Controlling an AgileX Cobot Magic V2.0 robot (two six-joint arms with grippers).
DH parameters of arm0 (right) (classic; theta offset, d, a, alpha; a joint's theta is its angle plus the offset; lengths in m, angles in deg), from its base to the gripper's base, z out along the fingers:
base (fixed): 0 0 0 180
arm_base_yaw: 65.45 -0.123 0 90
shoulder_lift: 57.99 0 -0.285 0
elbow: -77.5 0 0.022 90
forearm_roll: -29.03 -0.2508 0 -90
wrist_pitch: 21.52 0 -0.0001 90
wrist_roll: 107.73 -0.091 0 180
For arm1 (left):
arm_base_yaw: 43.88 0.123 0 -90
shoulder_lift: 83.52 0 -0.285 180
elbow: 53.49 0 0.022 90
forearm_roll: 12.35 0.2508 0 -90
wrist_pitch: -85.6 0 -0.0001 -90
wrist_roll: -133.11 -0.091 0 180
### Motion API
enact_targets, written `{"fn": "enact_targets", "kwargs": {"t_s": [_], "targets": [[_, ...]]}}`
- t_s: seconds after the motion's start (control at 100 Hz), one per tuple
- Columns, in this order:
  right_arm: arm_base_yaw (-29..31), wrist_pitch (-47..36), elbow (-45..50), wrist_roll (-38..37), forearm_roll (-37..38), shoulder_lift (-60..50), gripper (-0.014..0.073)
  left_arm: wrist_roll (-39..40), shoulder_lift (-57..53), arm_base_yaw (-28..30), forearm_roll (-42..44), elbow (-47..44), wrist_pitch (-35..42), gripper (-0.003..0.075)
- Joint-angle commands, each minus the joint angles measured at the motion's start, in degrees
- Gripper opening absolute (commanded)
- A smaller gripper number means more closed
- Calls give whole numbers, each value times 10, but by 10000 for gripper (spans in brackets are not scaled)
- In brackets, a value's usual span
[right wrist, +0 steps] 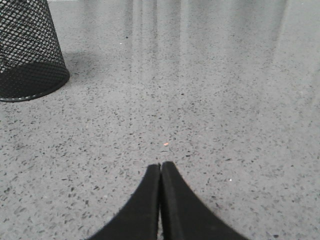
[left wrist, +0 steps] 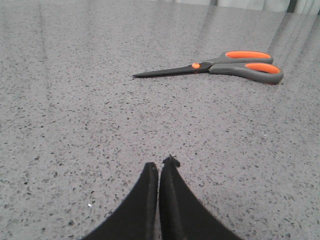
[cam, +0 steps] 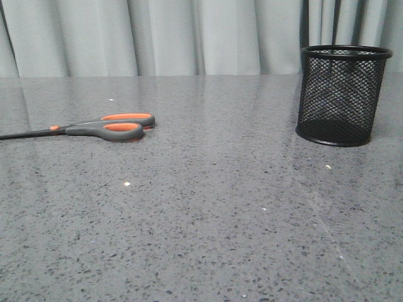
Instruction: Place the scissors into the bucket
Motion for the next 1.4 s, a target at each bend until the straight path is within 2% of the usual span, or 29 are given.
{"fn": "enact_targets", "kwargs": {"t_s": [0.0,0.8,1.06,1.13,1.22,1.28,1.39], "targets": [[3,-16,3,2,7,-13,-46,1,-15,1,-8,-22,21,-20],[3,-16,3,2,7,-13,-46,1,-15,1,-8,-22,21,-20],[3,-77,3,2,4,-13,-46,1,-15,1,-12,-22,29,-20],[3,-131,3,2,-58,-13,-46,1,-15,1,-69,-22,61,-20],[3,-204,3,2,-183,-13,-46,1,-15,1,-194,-22,120,-20],[3,-248,3,2,-265,-13,-46,1,-15,1,-239,-22,166,-20],[3,-296,2,2,-316,-13,-46,1,-15,1,-329,-22,224,-20]]}}
